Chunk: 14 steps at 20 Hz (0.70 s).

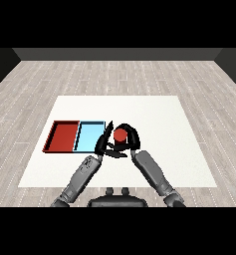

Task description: Pick the red can and put it in the red box

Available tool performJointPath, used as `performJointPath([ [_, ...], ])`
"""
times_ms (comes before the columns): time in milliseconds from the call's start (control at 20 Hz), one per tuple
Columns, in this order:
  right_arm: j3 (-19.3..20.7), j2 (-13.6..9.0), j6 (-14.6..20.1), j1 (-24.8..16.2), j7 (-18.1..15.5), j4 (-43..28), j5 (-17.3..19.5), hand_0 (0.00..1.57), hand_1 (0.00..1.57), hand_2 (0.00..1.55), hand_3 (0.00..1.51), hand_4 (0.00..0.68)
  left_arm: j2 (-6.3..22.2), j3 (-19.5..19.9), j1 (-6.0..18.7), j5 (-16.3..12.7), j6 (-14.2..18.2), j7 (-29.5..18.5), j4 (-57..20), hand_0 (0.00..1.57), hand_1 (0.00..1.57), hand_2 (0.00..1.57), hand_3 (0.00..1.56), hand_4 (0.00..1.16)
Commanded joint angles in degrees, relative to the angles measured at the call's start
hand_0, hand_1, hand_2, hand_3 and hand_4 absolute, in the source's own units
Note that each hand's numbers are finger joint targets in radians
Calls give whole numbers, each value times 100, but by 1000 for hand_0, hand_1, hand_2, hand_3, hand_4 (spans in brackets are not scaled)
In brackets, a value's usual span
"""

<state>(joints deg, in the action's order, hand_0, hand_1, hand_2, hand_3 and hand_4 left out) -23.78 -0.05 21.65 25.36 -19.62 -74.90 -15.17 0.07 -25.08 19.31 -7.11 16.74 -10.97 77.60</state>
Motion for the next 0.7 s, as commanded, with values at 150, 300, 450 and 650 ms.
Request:
performJointPath([
  [150,-321,4,227,75,5,-135,44,1447,1447,1433,1393,615,-7,-55,116,-111,-114,-248,-479,0,0,0,0,0],
  [300,-400,5,325,20,473,-648,14,1443,1443,1426,1383,609,-7,-382,228,-111,340,106,-163,0,0,0,0,0],
  [450,-666,5,430,471,-147,155,-573,1444,1444,1429,1383,595,48,-100,356,165,9,115,-295,0,0,0,0,0],
  [650,-606,3,416,333,115,-251,-370,1447,1447,1447,1397,555,-5,-797,621,-329,706,88,-378,0,0,0,0,0],
])
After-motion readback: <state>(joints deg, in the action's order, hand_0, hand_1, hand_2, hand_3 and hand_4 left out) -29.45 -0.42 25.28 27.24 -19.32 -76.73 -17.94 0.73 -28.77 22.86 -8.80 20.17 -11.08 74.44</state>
